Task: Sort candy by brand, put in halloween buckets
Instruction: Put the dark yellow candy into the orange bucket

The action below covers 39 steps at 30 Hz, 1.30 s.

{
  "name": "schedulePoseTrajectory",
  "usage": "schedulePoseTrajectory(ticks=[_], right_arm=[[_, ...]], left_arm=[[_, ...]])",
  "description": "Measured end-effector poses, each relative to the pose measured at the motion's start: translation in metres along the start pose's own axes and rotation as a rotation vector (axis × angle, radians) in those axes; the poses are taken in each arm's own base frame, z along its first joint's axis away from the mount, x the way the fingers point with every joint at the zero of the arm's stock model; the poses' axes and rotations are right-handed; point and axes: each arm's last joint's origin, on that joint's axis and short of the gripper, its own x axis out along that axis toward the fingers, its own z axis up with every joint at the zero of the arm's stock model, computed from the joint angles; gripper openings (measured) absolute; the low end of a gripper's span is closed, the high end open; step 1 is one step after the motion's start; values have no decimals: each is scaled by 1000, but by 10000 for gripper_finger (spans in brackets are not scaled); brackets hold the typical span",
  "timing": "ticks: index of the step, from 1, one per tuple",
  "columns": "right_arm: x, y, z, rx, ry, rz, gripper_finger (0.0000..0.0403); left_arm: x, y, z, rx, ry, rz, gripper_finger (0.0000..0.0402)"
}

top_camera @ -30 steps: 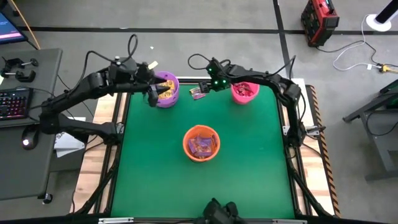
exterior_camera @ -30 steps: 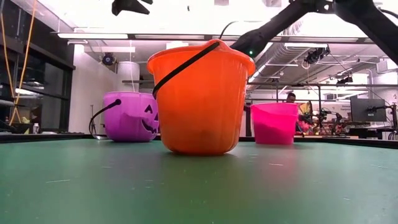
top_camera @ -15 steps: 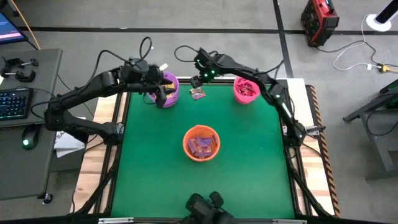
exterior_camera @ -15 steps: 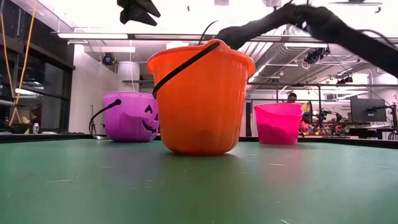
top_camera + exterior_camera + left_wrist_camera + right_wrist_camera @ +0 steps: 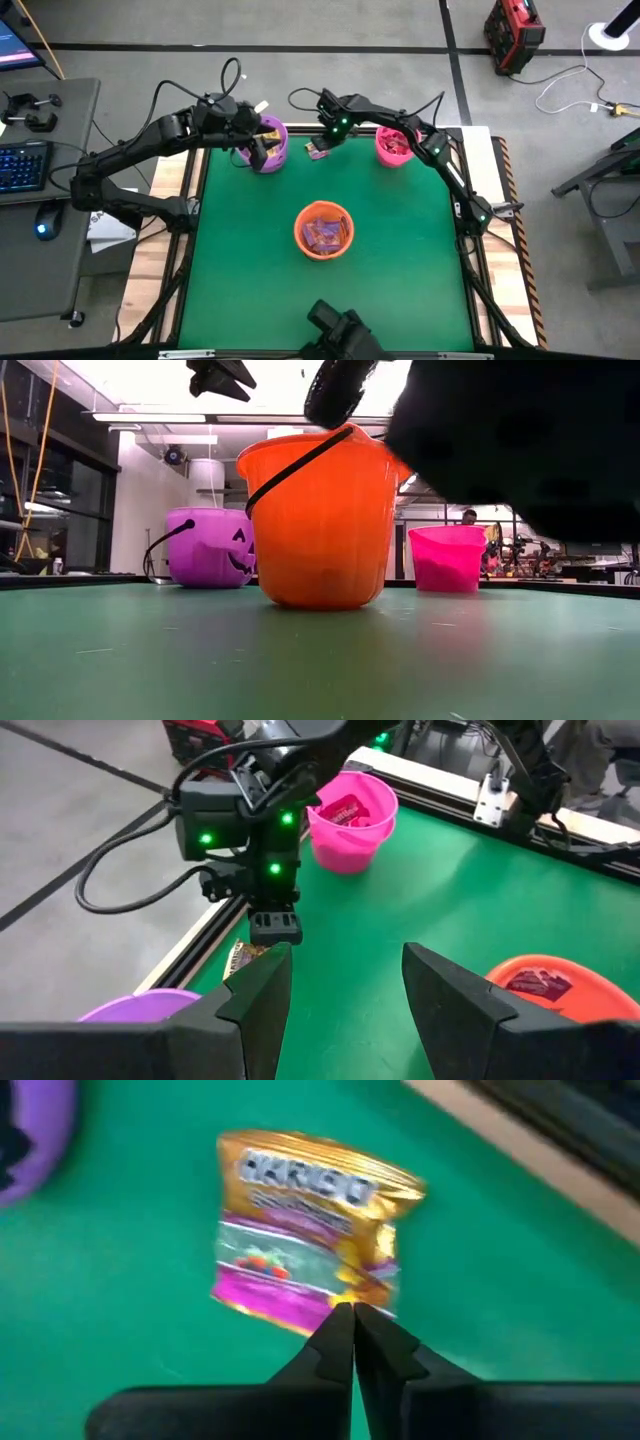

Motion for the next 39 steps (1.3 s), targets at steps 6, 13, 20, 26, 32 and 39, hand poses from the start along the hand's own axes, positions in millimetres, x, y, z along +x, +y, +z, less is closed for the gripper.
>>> schedulePoseTrajectory(ticks=[6,13,20,26,32,39], right_arm=[[10,7,-3,23,-8,50,5],[10,6,-9,-27,39,-13,0],[4,-3,-22,-124,169,-123,0],[2,-4,-35,-190,290,-195,0],[1,5,-47,-243,386,-207,0],[-20,30,-53,-318,347,-180,0]], left_arm=[[0,1,0,-38,-1,19,182],[0,1,0,-44,-1,20,182],[0,1,0,-43,1,20,182],[0,1,-4,-41,36,22,182],[0,1,-5,-38,53,23,182],[0,1,-5,-13,53,23,182]])
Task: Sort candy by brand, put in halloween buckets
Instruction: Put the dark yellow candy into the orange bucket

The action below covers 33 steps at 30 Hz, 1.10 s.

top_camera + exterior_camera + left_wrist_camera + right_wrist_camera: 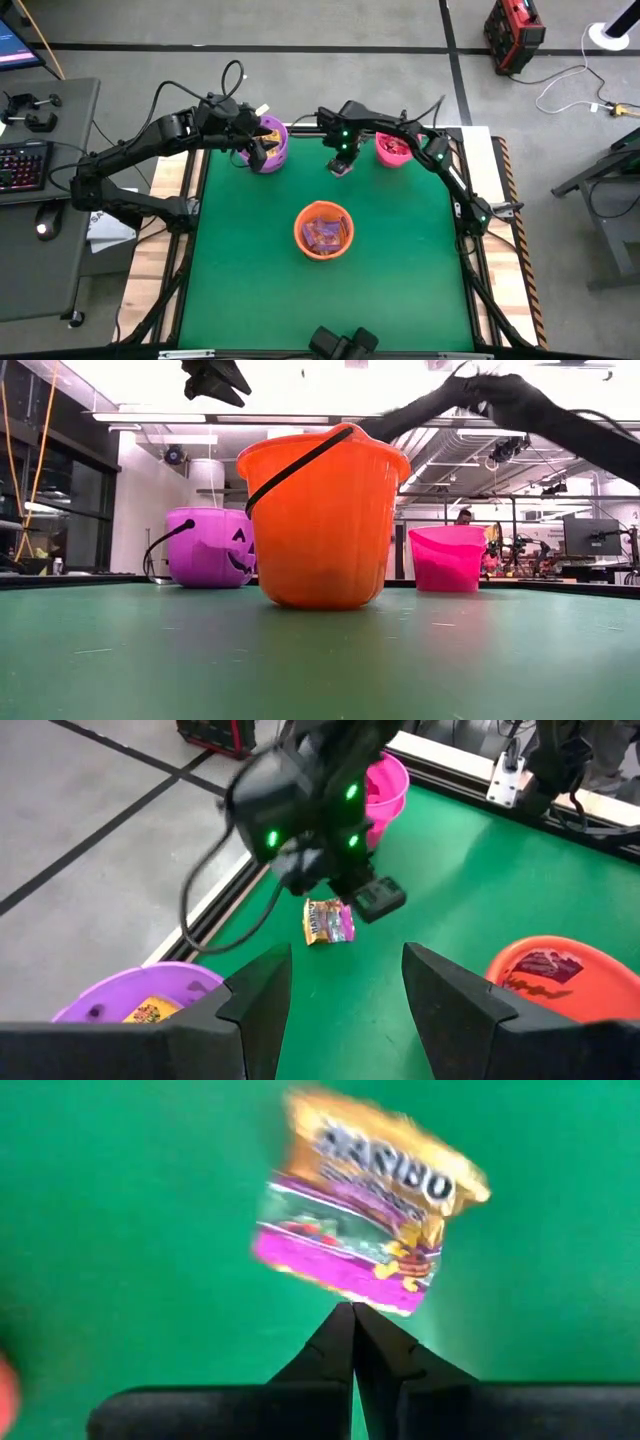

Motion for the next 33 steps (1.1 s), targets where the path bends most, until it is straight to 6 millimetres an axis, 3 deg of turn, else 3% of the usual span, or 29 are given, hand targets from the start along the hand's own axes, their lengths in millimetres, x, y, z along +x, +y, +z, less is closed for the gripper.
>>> schedulePoseTrajectory(ticks=[3,9,19,27,33], right_arm=[[-18,3,1,-16,-96,-6,0],[-13,-13,18,89,-228,0,0],[24,-1,11,106,-150,16,0],[32,31,-27,-38,18,5,0],[40,35,-87,12,19,42,0]], left_arm=[[0,0,0,9,0,4,182],[0,1,0,15,-2,20,182],[0,1,2,-1,-19,21,182],[0,0,2,-28,-20,21,182],[0,0,2,-29,-21,20,182]])
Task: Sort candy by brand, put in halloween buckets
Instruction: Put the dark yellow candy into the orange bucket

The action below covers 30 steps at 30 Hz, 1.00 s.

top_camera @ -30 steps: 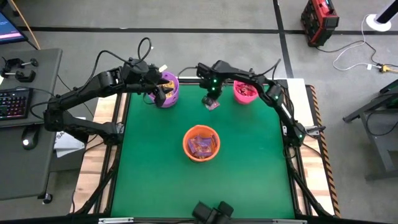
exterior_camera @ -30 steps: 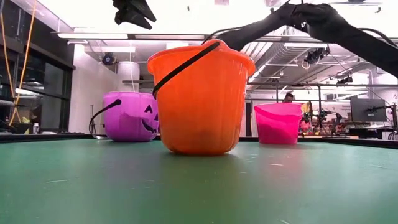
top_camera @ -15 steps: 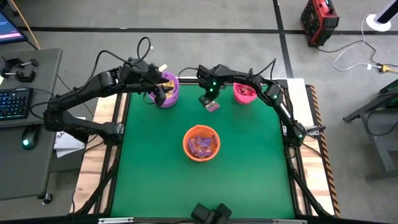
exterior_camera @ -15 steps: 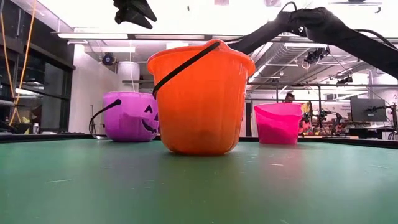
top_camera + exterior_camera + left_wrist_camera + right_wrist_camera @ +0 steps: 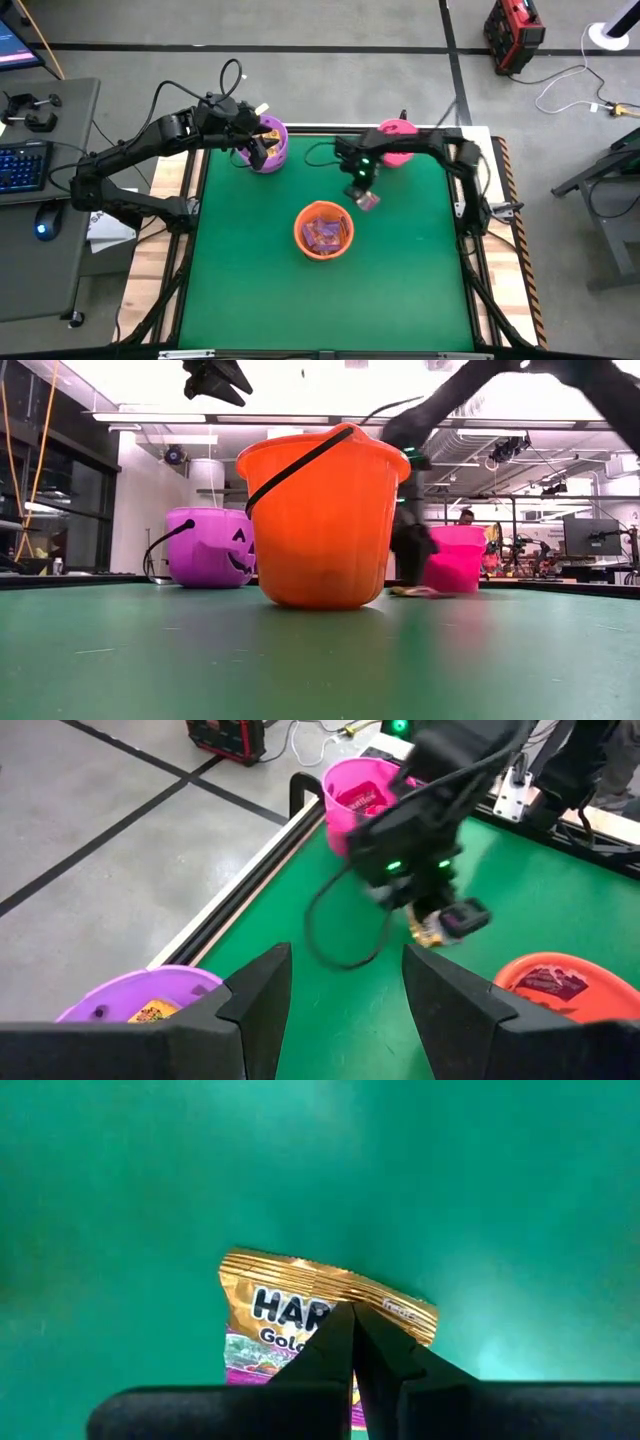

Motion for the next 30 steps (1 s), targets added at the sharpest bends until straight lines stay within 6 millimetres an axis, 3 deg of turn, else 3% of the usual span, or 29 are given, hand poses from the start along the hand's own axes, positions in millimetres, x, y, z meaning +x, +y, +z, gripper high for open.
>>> schedulePoseTrajectory(ticks=[5,11,16,20,28,30], right_arm=[[3,14,-61,71,-42,39,0],[-45,45,-116,26,-234,73,0],[-59,58,-152,19,-318,72,2],[-48,62,-156,-85,-338,-2,47],[-14,67,-135,-319,-329,-74,257],[-6,66,-132,-353,-304,-113,294]], left_arm=[[0,0,1,-1,-9,-1,182],[0,0,5,-5,-54,-4,182],[0,-1,6,-8,-66,-5,182],[0,-1,6,-16,-66,-5,182],[0,-1,6,-26,-62,-34,182],[-2,-2,6,-45,-58,-70,182]])
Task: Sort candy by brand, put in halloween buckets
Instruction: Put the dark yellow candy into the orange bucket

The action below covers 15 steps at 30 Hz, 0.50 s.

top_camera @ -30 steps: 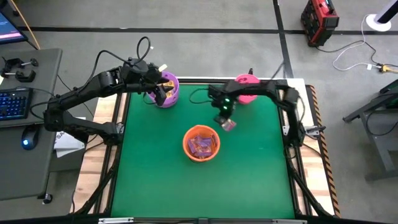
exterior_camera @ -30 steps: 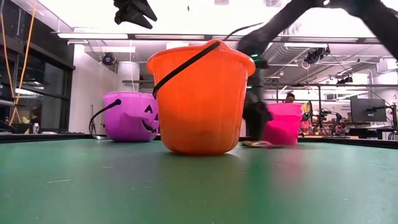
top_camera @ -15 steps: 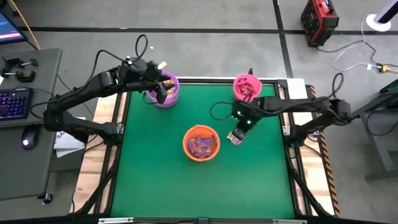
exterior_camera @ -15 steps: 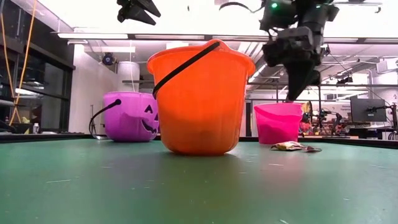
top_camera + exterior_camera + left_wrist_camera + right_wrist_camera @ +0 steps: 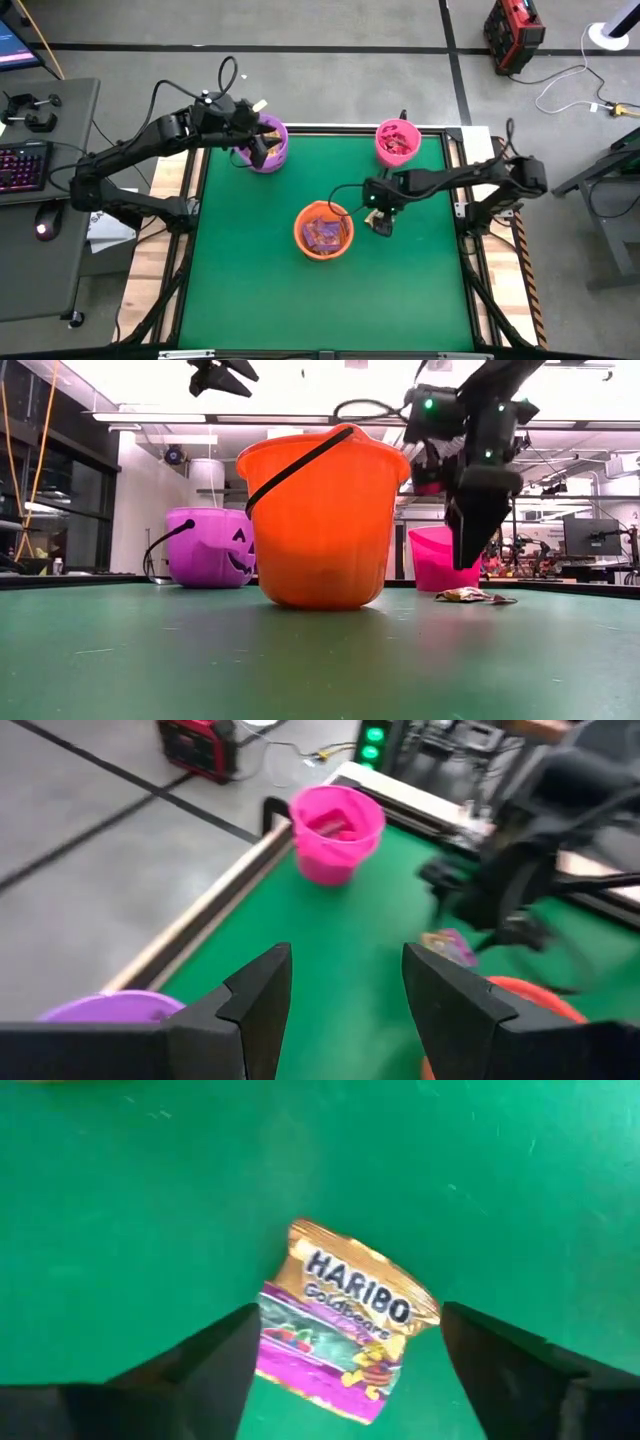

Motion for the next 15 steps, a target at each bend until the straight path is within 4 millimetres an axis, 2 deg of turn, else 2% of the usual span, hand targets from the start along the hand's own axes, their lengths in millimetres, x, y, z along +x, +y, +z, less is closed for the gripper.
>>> schedulePoseTrajectory(ticks=[3,9,12,15], right_arm=[[12,-1,0,-32,43,-21,320],[36,-2,0,-110,113,-103,320],[43,-2,0,-107,145,-97,301],[45,1,-2,-97,170,-96,248]], left_arm=[[-5,-2,-2,-21,22,-79,182],[-18,-8,-12,-30,92,-210,182],[-20,-17,-26,-33,67,-266,180],[-16,-26,-43,-75,-20,-328,175]])
